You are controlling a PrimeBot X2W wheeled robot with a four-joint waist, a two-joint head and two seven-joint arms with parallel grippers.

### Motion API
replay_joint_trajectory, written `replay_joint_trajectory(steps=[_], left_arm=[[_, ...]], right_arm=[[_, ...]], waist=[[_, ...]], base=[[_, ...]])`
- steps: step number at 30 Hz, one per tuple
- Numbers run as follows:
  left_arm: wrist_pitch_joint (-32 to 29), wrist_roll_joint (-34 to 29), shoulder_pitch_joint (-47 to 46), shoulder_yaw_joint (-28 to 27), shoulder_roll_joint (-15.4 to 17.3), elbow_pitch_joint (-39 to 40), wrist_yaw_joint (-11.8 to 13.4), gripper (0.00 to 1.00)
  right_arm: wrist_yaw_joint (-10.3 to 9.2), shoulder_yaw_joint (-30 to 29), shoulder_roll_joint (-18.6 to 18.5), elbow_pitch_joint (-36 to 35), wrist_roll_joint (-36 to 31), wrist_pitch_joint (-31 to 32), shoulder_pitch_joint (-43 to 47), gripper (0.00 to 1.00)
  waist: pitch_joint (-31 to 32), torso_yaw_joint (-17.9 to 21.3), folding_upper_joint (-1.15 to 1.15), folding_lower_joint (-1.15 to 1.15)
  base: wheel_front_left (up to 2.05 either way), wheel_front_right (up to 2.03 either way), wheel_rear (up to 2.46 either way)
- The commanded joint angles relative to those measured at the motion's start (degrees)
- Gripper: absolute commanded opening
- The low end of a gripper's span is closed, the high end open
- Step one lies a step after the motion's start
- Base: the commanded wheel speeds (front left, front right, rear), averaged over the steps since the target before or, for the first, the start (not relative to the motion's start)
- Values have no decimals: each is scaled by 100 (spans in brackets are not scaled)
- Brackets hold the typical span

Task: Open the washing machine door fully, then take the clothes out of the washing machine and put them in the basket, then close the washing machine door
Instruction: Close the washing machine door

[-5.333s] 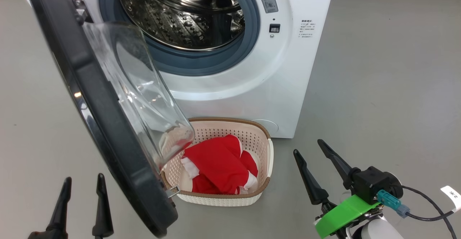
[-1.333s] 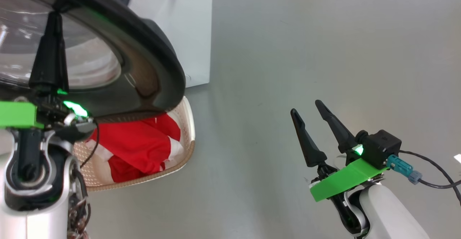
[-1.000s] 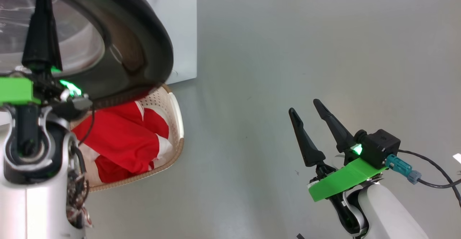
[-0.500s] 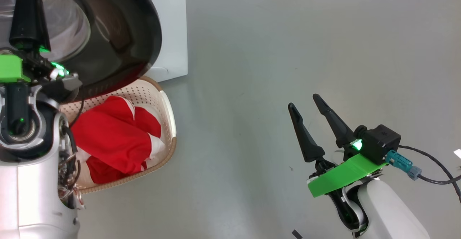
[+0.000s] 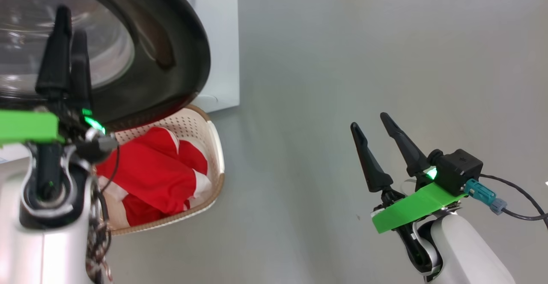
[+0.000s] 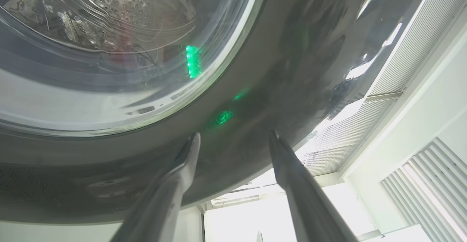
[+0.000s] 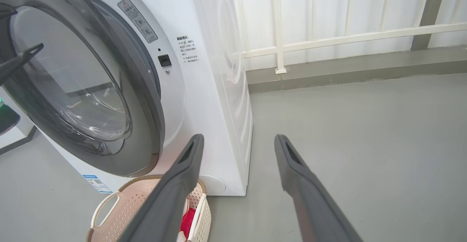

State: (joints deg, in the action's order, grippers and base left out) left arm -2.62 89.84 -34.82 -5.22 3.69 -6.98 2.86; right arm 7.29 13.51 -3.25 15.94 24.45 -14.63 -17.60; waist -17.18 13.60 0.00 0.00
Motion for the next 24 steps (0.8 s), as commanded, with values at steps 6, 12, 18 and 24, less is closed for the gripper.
replay_joint_trajectory(steps=[6,12,18,24], left_arm=[[299,-787,703,82,365,280,-300,100],[1033,-2389,1383,595,725,206,-318,100],[1581,-3766,1923,991,953,303,-55,100],[1746,-5145,2429,1129,1135,565,282,100]], right_arm=[[20,-26,-68,-76,-135,-37,122,100],[20,-137,-145,-43,-328,-37,297,100],[20,-245,-153,-71,-544,-37,495,100],[20,-359,-123,-124,-667,-37,665,100]], waist=[[376,-245,0,0],[757,-391,0,0],[1114,-455,0,0],[1350,-446,0,0]], base=[[0,0,0],[0,0,0],[0,0,0],[0,0,0]])
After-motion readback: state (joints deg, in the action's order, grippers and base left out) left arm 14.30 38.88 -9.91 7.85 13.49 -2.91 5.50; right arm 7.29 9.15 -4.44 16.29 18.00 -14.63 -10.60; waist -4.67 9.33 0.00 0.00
